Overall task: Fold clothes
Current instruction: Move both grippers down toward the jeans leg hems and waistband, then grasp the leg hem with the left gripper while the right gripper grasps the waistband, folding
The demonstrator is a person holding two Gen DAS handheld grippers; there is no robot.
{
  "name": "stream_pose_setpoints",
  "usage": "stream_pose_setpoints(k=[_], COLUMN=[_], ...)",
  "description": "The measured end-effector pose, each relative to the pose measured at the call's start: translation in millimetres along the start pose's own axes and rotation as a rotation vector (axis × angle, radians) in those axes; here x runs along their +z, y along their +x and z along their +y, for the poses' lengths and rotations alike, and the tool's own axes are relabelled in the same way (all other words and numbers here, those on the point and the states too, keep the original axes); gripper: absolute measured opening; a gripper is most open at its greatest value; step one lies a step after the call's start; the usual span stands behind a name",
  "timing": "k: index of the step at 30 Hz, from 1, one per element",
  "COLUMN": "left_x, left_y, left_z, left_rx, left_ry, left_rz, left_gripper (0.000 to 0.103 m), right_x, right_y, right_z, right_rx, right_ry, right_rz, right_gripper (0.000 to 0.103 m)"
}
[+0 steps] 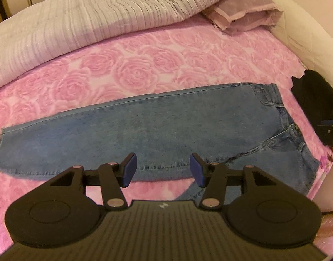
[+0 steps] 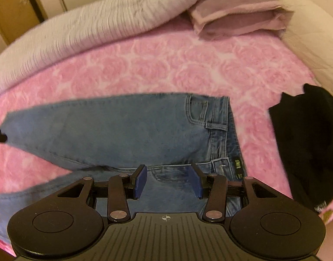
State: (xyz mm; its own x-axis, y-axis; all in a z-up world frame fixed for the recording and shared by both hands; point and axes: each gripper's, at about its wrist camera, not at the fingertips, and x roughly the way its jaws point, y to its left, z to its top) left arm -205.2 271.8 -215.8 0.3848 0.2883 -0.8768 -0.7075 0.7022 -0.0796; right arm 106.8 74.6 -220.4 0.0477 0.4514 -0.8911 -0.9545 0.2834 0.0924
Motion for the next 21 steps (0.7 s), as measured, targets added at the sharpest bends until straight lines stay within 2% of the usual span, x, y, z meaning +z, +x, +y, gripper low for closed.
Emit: stream_pose_setpoints(k=[8, 17, 21], left_x=[24, 68, 85], left_y=[97, 192, 212], left_z=[-10, -14, 1], left_rx=[-0.022, -0.018, -0.023], left_ry=[0.077, 0.338, 0.386], left_rz=[0.026, 0.036, 0.046], left_gripper=[0.049, 0.049, 0.049], right_x=[45, 118, 136], right_y=[105, 201, 230], right_z=[-44, -68, -80], right_rx=[0.021, 0.067, 0.099], right_ry=[-0.128, -0.454, -0.543], right_rz=[0.084, 0.084, 0.12], right_gripper=[0.047, 0.047, 0.047])
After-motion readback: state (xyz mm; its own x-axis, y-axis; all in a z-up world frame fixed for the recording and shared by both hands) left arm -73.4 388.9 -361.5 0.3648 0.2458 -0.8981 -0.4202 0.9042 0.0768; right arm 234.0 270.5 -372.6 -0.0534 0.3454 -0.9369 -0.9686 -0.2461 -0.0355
